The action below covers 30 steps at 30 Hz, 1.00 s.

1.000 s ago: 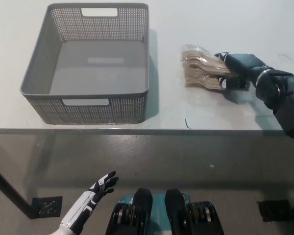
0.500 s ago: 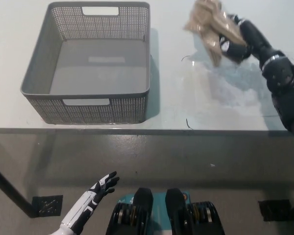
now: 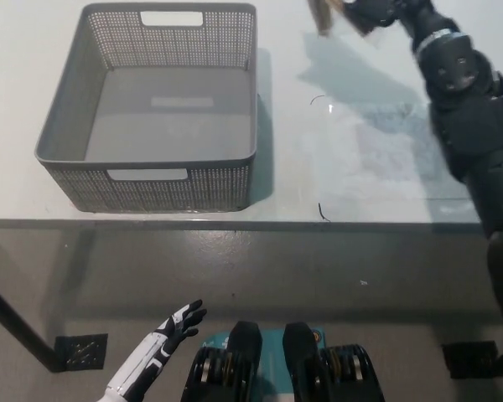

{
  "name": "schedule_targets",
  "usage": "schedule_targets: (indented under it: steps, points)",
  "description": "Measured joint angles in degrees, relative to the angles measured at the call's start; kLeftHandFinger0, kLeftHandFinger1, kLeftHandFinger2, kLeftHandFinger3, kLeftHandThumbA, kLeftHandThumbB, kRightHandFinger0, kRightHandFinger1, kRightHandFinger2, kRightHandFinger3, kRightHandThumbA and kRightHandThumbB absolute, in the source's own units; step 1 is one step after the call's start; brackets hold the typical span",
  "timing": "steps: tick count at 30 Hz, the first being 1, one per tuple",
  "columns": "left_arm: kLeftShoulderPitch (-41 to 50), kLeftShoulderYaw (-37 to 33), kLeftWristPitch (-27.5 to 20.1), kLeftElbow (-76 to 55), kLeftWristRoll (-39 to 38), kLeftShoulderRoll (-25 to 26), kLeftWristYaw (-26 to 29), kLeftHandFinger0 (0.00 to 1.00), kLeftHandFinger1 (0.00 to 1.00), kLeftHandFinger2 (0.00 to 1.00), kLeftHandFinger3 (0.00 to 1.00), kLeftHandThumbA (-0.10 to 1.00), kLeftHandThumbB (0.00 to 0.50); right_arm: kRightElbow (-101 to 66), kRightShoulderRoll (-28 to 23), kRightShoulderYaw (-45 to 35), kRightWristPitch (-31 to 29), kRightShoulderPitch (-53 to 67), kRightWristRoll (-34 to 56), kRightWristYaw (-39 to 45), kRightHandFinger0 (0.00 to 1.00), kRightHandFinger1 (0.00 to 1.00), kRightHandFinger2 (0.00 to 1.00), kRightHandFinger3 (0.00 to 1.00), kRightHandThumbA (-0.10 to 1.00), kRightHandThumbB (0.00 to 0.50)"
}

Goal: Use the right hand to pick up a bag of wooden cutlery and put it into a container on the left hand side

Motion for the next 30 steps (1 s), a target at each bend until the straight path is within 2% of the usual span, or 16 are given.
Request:
schedule_targets:
  steps: [5, 11, 15, 16, 17, 18, 19, 20, 21, 22, 23, 24, 25, 26, 27, 30]
  points:
    - [0.2, -0.66, 0.0, 0.11, 0.09, 0.02, -0.12, 1.0, 1.0, 1.0, 1.0, 1.0, 0.358, 0.17, 5.45, 0.92, 0.0, -1.18, 0.31, -0.01, 0.0, 0.39, 0.76, 0.77, -0.1, 0.149]
    - [0.2, -1.1, 0.0, 0.15, 0.23, 0.06, -0.17, 1.0, 1.0, 1.0, 1.0, 1.0, 0.373, 2.5, 11.23, 1.82, -0.01, -4.74, 0.59, -0.1, 0.0, 0.41, 0.81, 0.82, -0.1, 0.138]
    - [0.19, -1.16, 0.0, 0.15, 0.22, 0.08, -0.21, 1.0, 1.0, 1.0, 1.0, 1.0, 0.363, 4.08, 13.97, 3.19, -0.01, -6.12, 0.57, -0.17, 0.0, 0.45, 0.86, 0.87, -0.1, 0.143]
    - [0.18, -1.16, 0.0, 0.15, 0.23, 0.09, -0.22, 1.0, 1.0, 1.0, 1.0, 1.0, 0.355, 4.32, 14.3, 3.38, -0.01, -6.21, 0.57, -0.17, 0.01, 0.47, 0.88, 0.88, -0.1, 0.166]
    - [0.15, -1.17, 0.0, 0.15, 0.23, 0.11, -0.25, 1.0, 1.0, 1.0, 1.0, 1.0, 0.356, 4.7, 14.8, 3.71, -0.01, -6.25, 0.57, -0.17, 0.02, 0.49, 0.89, 0.88, -0.1, 0.165]
    - [0.14, -1.2, 0.0, 0.15, 0.23, 0.14, -0.3, 1.0, 1.0, 1.0, 1.0, 1.0, 0.352, 4.93, 15.11, 3.88, -0.01, -6.25, 0.58, -0.17, 0.1, 0.56, 0.91, 0.87, -0.1, 0.197]
    - [0.12, -1.26, 0.0, 0.15, 0.23, 0.18, -0.36, 1.0, 1.0, 1.0, 1.0, 1.0, 0.352, 5.23, 15.36, 4.11, -0.01, -6.25, 0.58, -0.17, 0.1, 0.56, 0.88, 0.83, -0.1, 0.193]
    - [0.06, -1.3, 0.0, 0.15, 0.23, 0.19, -0.39, 1.0, 1.0, 1.0, 1.0, 1.0, 0.363, 5.52, 15.42, 4.32, -0.01, -6.25, 0.58, -0.17, 0.42, 0.84, 1.0, 1.0, 0.13, 0.238]
    - [0.02, -1.33, 0.0, 0.14, 0.23, 0.2, -0.4, 1.0, 1.0, 1.0, 1.0, 1.0, 0.364, 5.69, 15.41, 4.43, 0.0, -6.25, 0.56, -0.17, 0.62, 0.96, 1.0, 1.0, 0.29, 0.265]
    - [0.0, -1.35, 0.0, 0.13, 0.25, 0.21, -0.4, 1.0, 1.0, 1.0, 1.0, 1.0, 0.365, 5.84, 15.2, 5.65, 0.05, -6.25, 0.22, -0.37, 0.65, 0.94, 1.0, 1.0, 0.32, 0.269]
    - [0.0, -1.38, 0.0, 0.12, 0.26, 0.22, -0.4, 1.0, 1.0, 1.0, 1.0, 1.0, 0.366, 5.91, 15.02, 6.58, 0.06, -6.25, -0.23, -0.48, 0.91, 1.0, 1.0, 1.0, 0.56, 0.372]
    - [-0.03, -1.42, 0.0, 0.12, 0.26, 0.23, -0.4, 1.0, 1.0, 1.0, 1.0, 1.0, 0.365, 5.99, 14.83, 7.49, 0.06, -6.25, -0.75, -0.58, 0.93, 1.0, 1.0, 1.0, 0.59, 0.366]
    - [-0.09, -1.48, 0.0, 0.12, 0.27, 0.22, -0.4, 1.0, 1.0, 1.0, 1.0, 1.0, 0.354, 6.04, 14.47, 8.61, 0.07, -6.25, -1.18, -0.55, 1.0, 1.0, 1.0, 1.0, 0.67, 0.405]
    - [-0.11, -1.51, 0.0, 0.12, 0.28, 0.22, -0.4, 1.0, 1.0, 1.0, 1.0, 1.0, 0.349, 6.05, 14.26, 9.07, 0.08, -6.25, -1.28, -0.52, 1.0, 1.0, 1.0, 1.0, 0.76, 0.431]
    - [-0.13, -1.58, 0.0, 0.12, 0.37, 0.23, -0.39, 1.0, 1.0, 1.0, 1.0, 1.0, 0.346, 6.07, 13.73, 9.92, 0.19, -6.25, -1.51, -0.35, 1.0, 1.0, 1.0, 1.0, 0.82, 0.43]
    - [-0.15, -1.89, -0.01, 0.11, 0.78, 0.29, -0.39, 1.0, 1.0, 1.0, 1.0, 1.0, 0.35, 6.03, 12.02, 13.09, 0.48, -6.25, -2.55, 0.41, 1.0, 1.0, 1.0, 1.0, 0.87, 0.456]
